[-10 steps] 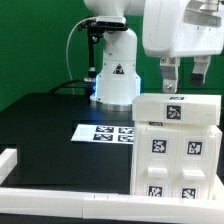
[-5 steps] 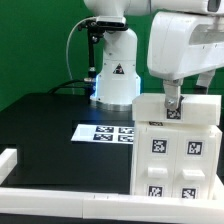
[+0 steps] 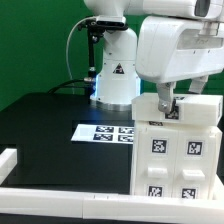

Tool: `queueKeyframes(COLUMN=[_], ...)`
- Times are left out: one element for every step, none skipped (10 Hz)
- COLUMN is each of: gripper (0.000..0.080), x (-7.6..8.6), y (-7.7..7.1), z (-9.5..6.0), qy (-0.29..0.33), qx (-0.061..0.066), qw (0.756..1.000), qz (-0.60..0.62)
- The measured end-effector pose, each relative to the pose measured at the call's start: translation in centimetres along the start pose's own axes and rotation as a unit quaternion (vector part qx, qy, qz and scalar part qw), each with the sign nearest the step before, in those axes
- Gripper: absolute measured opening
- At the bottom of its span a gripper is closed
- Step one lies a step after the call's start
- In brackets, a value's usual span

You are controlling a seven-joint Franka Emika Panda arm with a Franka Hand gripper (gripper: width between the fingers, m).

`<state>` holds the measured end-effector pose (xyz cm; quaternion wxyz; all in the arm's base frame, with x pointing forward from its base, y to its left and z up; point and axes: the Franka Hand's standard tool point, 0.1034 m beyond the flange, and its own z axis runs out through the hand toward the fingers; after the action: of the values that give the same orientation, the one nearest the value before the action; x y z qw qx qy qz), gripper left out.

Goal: Assemble cabinet

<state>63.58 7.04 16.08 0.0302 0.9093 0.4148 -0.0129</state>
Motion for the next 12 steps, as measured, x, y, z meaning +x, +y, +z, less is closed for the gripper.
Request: queueKeyframes(gripper=[0.0556, 0.0558, 0.0558, 0.0558, 0.0558, 0.0558, 0.0558, 0.0558, 0.0558, 0.0558, 0.0558, 0.0558], x=[-0.01, -0.03, -0.03, -0.03, 0.06, 0.06, 0.09, 0.24, 0.06, 0.13, 0.13, 0.15], y=[0.02, 0.04, 0.04, 0.04, 0.04, 0.04, -0.20, -0.39, 0.16, 0.11, 0.11, 0.09], z=[-0.01, 0.00, 0.01, 0.03, 0.07, 0.09, 0.16, 0.22, 0.26, 0.25, 0.25, 0.26], qy=[0.000, 0.000, 0.000, 0.000, 0.006, 0.008, 0.009, 0.013, 0.014, 0.012, 0.010, 0.007], qx=[0.000, 0.000, 0.000, 0.000, -0.005, -0.005, 0.015, 0.061, 0.069, 0.069, 0.069, 0.070], qw=[0.999, 0.994, 0.990, 0.981, 0.963, 0.939, 0.895, 0.834, 0.814, 0.792, 0.776, 0.746], qz=[0.046, 0.107, 0.144, 0.196, 0.268, 0.345, 0.446, 0.548, 0.577, 0.606, 0.627, 0.663])
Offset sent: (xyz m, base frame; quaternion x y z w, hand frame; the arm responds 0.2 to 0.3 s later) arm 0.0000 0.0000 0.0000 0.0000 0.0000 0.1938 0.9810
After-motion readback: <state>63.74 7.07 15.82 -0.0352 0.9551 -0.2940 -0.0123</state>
